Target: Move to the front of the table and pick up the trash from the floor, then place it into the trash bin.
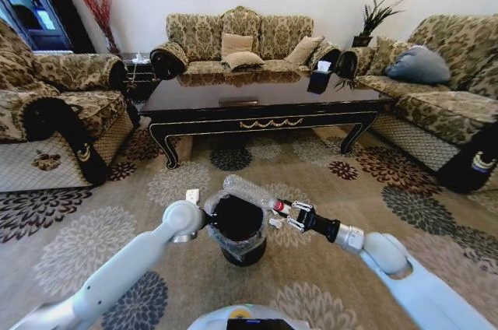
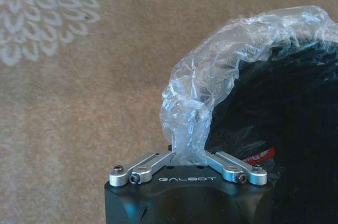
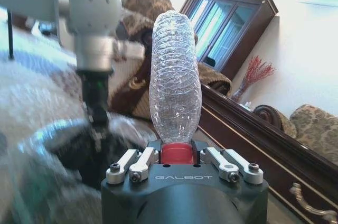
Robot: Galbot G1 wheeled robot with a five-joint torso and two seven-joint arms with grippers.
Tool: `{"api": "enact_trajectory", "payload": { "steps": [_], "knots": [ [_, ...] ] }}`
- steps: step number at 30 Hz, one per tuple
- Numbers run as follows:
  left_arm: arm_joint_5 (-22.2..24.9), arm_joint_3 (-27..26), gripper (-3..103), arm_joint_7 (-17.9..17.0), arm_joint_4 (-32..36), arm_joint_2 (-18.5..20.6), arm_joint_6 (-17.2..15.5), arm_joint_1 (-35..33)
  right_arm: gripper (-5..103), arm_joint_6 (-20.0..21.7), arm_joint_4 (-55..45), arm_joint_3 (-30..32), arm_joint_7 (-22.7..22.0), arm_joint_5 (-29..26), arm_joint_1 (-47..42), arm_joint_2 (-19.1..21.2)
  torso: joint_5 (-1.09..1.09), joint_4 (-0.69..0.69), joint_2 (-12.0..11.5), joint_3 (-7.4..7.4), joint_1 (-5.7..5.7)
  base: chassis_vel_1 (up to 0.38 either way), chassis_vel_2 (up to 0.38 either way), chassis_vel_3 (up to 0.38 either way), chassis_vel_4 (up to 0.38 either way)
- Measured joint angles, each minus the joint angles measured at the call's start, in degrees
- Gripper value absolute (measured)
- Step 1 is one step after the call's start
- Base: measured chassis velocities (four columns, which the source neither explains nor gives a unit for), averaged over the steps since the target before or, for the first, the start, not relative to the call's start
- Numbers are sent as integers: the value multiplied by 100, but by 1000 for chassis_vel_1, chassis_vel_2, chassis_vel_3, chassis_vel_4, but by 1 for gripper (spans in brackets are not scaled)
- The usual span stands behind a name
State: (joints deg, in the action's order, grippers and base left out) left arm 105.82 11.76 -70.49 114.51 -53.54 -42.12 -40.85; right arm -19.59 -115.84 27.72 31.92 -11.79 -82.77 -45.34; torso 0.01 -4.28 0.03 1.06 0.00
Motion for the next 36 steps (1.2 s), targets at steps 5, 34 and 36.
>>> {"api": "enact_trajectory", "payload": {
  "steps": [5, 34, 36],
  "knots": [
    [80, 260, 0, -14, -67, -127, 0, 170, 29, 134, -151, -281, -34, -120, -58, -126, -1, 0, 0, 0, 0, 0, 0, 0, 0],
    [10, -17, 0, -81, 16, -210, -3, -2, 70, 145, -51, -405, 146, 140, -221, -288, -1, -1, 2, 0, 0, 0, 0, 0, 0],
    [6, -33, 0, -77, 15, -201, -2, -13, 70, 143, -54, -396, 147, 141, -227, -287, -1, -1, 2, 0, 0, 0, 0, 0, 0]
  ]
}}
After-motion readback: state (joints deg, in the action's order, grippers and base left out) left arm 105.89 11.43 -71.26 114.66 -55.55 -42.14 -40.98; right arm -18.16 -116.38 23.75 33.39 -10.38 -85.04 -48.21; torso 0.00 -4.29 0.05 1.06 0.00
